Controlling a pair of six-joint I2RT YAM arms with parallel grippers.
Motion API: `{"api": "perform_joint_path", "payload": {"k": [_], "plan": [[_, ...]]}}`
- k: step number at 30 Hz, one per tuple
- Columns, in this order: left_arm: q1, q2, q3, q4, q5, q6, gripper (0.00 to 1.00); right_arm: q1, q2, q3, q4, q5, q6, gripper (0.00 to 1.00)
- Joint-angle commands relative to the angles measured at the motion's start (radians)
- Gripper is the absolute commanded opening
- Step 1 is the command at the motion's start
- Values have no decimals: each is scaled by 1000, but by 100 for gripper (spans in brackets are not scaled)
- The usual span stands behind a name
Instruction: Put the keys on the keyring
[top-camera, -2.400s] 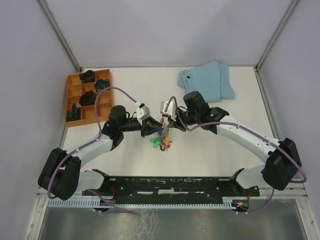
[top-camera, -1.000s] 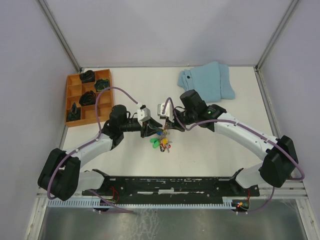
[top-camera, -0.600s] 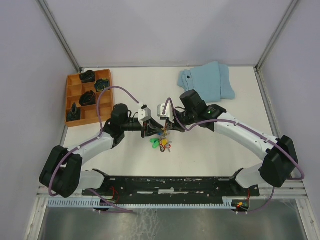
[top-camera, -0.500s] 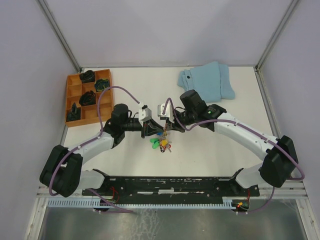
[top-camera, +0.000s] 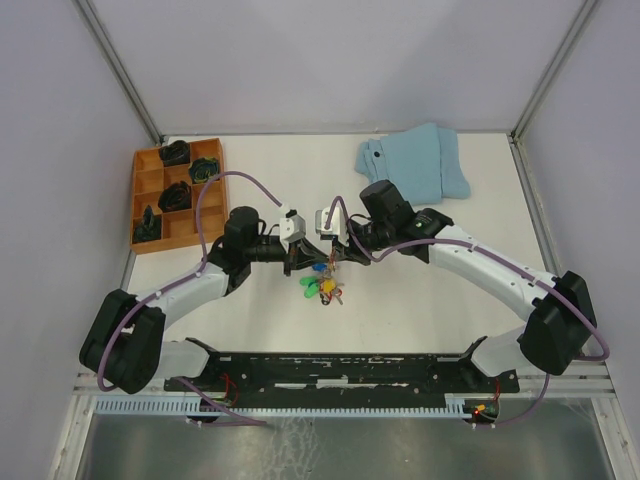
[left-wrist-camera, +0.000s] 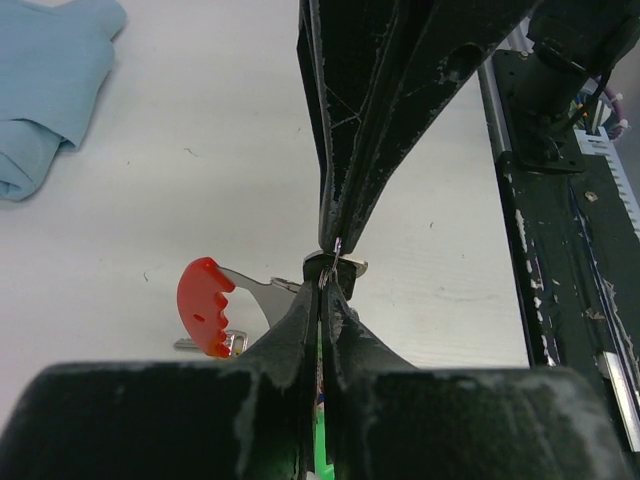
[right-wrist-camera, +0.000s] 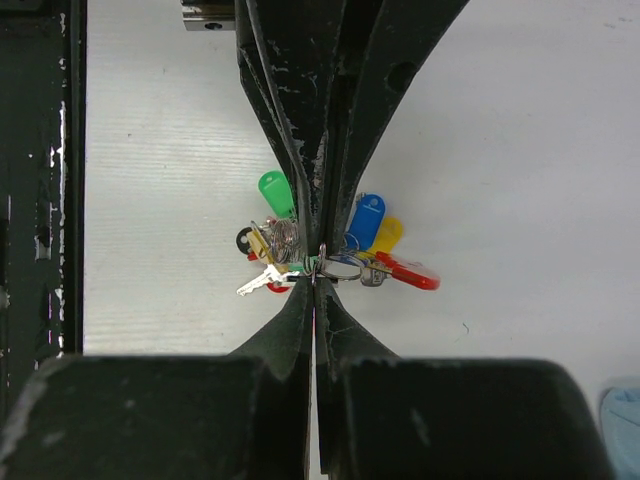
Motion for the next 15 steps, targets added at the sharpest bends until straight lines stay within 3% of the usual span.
{"api": "perform_joint_path", "payload": {"k": [1, 15], "plan": [[-3, -4, 44, 62, -63, -58, 3, 6, -28, -5, 14, 20, -1, 1], [-1, -16, -11, 233, -160, -188, 3, 25, -8, -135, 217, 79, 80, 1]]}}
